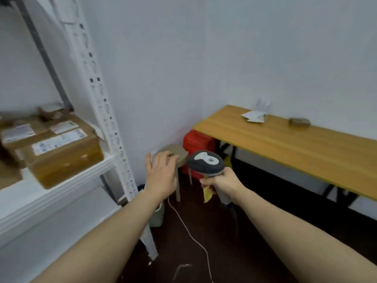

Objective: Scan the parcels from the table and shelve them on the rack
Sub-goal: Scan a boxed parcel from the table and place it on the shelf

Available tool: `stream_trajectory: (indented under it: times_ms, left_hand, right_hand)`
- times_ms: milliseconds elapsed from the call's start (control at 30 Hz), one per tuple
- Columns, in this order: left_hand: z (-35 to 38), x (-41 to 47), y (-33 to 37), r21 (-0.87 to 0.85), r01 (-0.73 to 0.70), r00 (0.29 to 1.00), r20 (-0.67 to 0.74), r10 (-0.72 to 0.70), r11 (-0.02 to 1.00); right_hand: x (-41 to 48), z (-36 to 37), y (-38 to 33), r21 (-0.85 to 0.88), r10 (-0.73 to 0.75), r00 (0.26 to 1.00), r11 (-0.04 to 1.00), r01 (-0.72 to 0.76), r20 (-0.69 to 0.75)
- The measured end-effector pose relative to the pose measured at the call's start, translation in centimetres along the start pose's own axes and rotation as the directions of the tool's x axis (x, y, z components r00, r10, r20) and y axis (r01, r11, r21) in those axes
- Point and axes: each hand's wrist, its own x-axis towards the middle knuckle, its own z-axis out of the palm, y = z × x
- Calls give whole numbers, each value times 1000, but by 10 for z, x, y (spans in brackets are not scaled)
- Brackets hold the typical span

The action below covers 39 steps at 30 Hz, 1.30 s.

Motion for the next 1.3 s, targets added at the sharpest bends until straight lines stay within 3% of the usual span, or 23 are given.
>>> stream_trajectory:
  times_ms: [167, 367, 567, 800, 1133, 1300]
  left_hand:
    - [29, 66, 118, -57, -115, 993, 3, 116, 992]
    - [63, 135, 218, -89, -229, 971, 48, 233, 969]
    - [115, 221, 289, -120, -300, 936, 153, 317, 946]
    - [188, 352, 343, -220, -233, 901, 318, 295, 947]
    - [258, 494, 412, -222, -234, 844, 437, 311, 947]
    - [289, 546, 453, -254, -225, 832, 453, 321, 941]
  right_hand:
    - [5, -134, 32, -91, 35, 976, 994, -56, -215]
    - [18, -242, 73, -189, 134, 905, 956, -226, -404]
    - [64, -323, 89, -338, 268, 856, 834, -436, -443]
    - [178, -414, 80, -345, 341, 792, 761, -549, -507]
    - [288, -533, 87, -265, 414, 725, 736, -623, -551]
    - [342, -590, 97, -126, 435, 725, 807, -577, -535]
